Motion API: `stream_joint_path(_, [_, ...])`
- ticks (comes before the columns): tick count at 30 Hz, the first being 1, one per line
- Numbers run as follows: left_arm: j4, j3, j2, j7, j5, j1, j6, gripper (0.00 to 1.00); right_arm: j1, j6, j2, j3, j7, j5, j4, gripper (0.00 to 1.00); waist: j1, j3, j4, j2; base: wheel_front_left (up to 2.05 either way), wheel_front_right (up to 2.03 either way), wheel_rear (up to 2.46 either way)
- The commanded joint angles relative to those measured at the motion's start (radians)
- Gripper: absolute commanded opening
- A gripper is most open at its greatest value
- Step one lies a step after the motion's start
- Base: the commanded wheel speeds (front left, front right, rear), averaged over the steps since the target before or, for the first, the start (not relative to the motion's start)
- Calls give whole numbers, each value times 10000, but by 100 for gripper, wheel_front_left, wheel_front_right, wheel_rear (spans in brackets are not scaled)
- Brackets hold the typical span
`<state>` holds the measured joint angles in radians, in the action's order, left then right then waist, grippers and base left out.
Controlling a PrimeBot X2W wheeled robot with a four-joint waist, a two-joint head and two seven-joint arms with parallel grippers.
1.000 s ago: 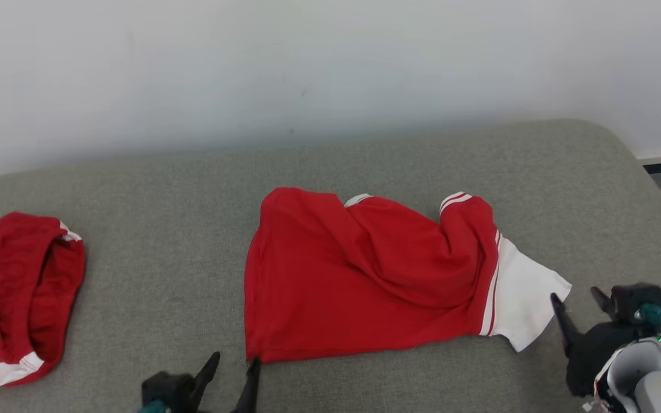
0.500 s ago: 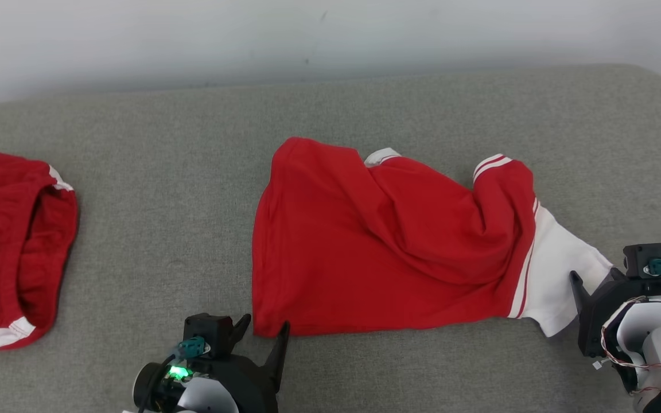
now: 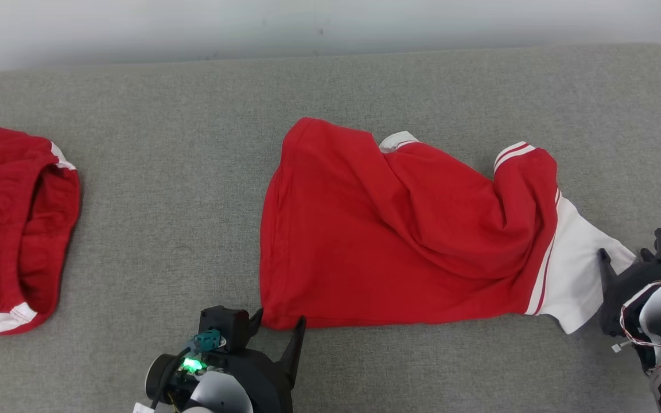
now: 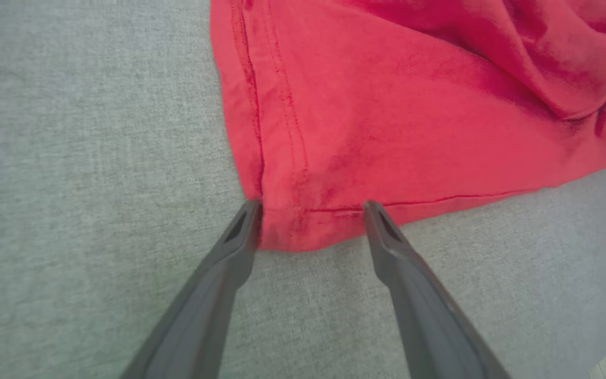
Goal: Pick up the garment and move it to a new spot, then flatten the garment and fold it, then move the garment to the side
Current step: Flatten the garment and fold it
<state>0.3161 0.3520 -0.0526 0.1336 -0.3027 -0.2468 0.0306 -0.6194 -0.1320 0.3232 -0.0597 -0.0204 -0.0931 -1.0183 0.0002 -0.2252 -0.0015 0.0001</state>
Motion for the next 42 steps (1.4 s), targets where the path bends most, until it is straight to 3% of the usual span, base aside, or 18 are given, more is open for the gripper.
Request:
stream_joint_path(1, [-88,26,-57,35,-21,63,-12,100,25,22,83,-99,-20,186,-179,100,-2,9,-17,-1,0,0,0])
stream_joint_path(17, [-1298,252,-402,853,-63,511,-202,100,-519,22,-349,-1126,-483,998,-1443,100,-2,-127,43,-1,0,0,0])
stream_joint_path(25, [-1388,237,-447,1119,-294,525,-278,100,-615,-73,-1255,-485,-1414,171,-2112,100,-2,-237,24,-1,0,0,0])
stream_joint_path(26, [-1377,228,-449,1109,-300,489,-283,100,-635,-88,-1347,-378,-1516,-28,-2112,90,-2,-254,17,-1,0,0,0])
stream_joint_path(27, [-1374,199,-444,1063,-314,448,-298,100,-632,-90,-1418,-237,-1643,-186,-2102,71,-2,-265,13,-1,0,0,0])
stream_joint_path(28, [-1364,184,-441,1031,-321,409,-309,97,-628,-94,-1445,-91,-1770,-353,-2076,65,-2,-274,11,-1,0,0,0])
stream_joint_path(29, [-1356,165,-438,1015,-331,381,-330,73,-609,-99,-1474,63,-1878,-532,-2036,41,-2,-284,10,-1,0,0,0])
stream_joint_path(31, [-1356,106,-446,901,-343,313,-356,49,-539,-99,-1423,355,-2003,-915,-1884,4,-2,-305,18,-1,0,0,0])
stream_joint_path(34, [-1262,36,-479,734,-378,198,-323,44,-348,-99,-1331,839,-2172,-1485,-1586,0,-2,-309,43,-1,0,0,0])
stream_joint_path(35, [-1203,34,-478,688,-396,170,-303,36,-290,-99,-1295,997,-2196,-1672,-1477,0,-2,-308,45,-1,0,0,0])
stream_joint_path(37, [-1091,22,-455,619,-451,59,-260,29,-202,-99,-1219,1287,-2186,-2023,-1224,0,-2,-299,49,-1,0,0,0])
stream_joint_path(38, [-1039,21,-440,579,-488,27,-242,0,-156,-99,-1161,1433,-2147,-2179,-1074,0,-2,-292,52,-1,0,0,0])
stream_joint_path(42, [-939,17,-358,401,-709,-25,-163,0,-38,-100,-825,1904,-1935,-2737,-557,0,-2,-218,41,-1,0,0,0])
